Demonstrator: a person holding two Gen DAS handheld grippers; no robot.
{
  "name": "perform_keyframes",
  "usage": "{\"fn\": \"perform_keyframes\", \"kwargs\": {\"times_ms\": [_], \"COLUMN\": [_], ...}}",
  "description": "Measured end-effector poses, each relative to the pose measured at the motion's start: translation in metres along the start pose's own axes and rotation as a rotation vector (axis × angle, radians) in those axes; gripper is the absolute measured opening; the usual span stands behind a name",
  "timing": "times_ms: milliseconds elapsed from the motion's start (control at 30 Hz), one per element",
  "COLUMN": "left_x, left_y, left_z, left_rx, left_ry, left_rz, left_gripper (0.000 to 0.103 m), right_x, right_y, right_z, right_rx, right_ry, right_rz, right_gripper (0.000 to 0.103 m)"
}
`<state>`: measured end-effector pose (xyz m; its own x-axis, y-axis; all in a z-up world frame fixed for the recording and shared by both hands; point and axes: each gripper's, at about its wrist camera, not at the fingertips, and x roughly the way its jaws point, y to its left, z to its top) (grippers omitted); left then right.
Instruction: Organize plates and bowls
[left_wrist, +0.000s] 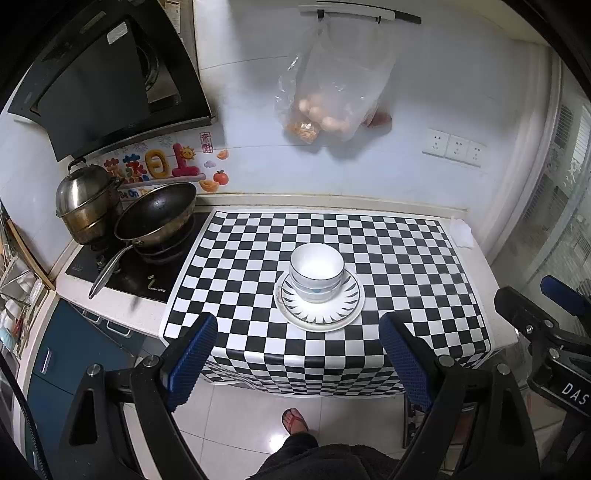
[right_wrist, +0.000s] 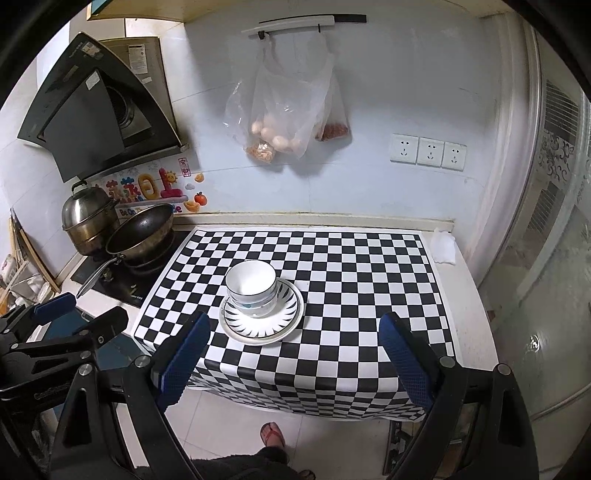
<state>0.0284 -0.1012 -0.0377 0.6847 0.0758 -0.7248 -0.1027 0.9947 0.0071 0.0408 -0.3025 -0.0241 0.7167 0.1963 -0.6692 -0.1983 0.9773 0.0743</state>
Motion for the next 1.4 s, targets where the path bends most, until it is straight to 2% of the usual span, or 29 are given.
{"fn": "perform_keyframes", "kwargs": {"times_ms": [1400], "left_x": [0.004], "left_y": [-0.008], "left_z": [0.005], "left_rx": [0.013], "left_ry": [-0.002], "left_rz": [-0.017], "left_gripper": [0.089], "right_x": [-0.001], "right_y": [-0.013], "right_z": [0.004], "right_rx": [0.007], "right_ry": [-0.022], "right_rz": [-0.025], "right_gripper": [0.095]}}
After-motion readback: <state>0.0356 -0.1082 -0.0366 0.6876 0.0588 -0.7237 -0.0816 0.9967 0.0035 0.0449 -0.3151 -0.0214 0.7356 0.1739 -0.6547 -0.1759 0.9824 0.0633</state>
